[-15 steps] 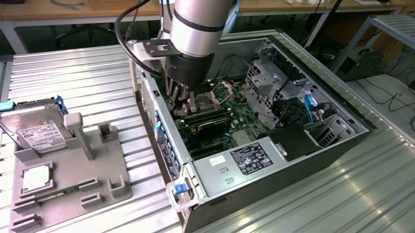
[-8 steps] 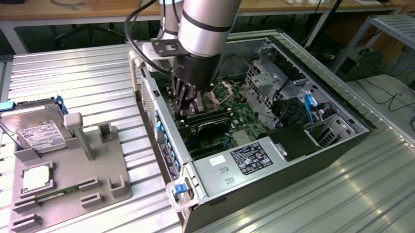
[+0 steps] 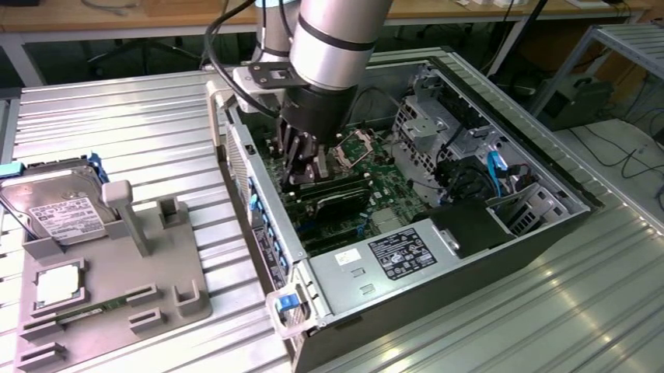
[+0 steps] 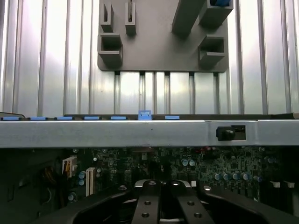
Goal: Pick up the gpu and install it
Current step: 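Press down on the gpu until it lock into place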
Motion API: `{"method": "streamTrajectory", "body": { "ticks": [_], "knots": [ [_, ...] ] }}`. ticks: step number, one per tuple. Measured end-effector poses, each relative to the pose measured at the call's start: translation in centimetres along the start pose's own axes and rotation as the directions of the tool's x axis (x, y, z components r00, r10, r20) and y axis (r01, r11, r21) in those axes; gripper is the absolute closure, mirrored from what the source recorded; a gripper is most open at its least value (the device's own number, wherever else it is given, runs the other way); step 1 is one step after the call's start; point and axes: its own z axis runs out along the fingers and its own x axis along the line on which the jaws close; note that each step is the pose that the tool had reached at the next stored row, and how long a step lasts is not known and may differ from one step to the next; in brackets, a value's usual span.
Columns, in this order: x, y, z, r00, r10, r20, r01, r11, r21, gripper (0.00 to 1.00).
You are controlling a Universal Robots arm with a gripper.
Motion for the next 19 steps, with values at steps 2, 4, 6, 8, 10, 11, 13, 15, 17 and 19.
{"method": "streamTrajectory", "body": {
  "ticks": [2, 4, 6, 8, 10, 11, 13, 15, 17, 19],
  "knots": [
    [0.08, -0.03, -0.01, 1.0, 0.0, 0.0, 0.0, 0.9999, -0.0157, 0.89],
    [0.19, -0.06, -0.01, 1.0, 0.0, 0.0, 0.0, 0.9996, -0.0284, 0.89],
    [0.32, -0.07, -0.01, 1.0, 0.001, 0.0001, -0.001, 0.9993, -0.037, 0.89],
    [0.35, -0.07, -0.01, 1.0, 0.001, 0.0001, -0.001, 0.9991, -0.0413, 0.89],
    [0.36, -0.07, 0.0, 1.0, 0.001, -0.0003, -0.001, 0.999, -0.0442, 0.89],
    [0.36, -0.07, 0.02, 1.0, 0.001, -0.0004, -0.001, 0.999, -0.0455, 0.89],
    [0.36, -0.07, 0.03, 1.0, 0.001, -0.0013, -0.001, 0.9988, -0.0491, 0.89],
    [0.27, 0.07, 0.09, 1.0, 0.001, -0.0034, -0.002, 0.9987, -0.0505, 0.89],
    [0.24, 0.15, 0.15, 1.0, 0.001, -0.0036, -0.002, 0.9987, -0.0504, 0.89],
    [0.22, 0.17, 0.21, 1.0, 0.001, -0.0042, -0.002, 0.9987, -0.0506, 0.89]
  ]
}}
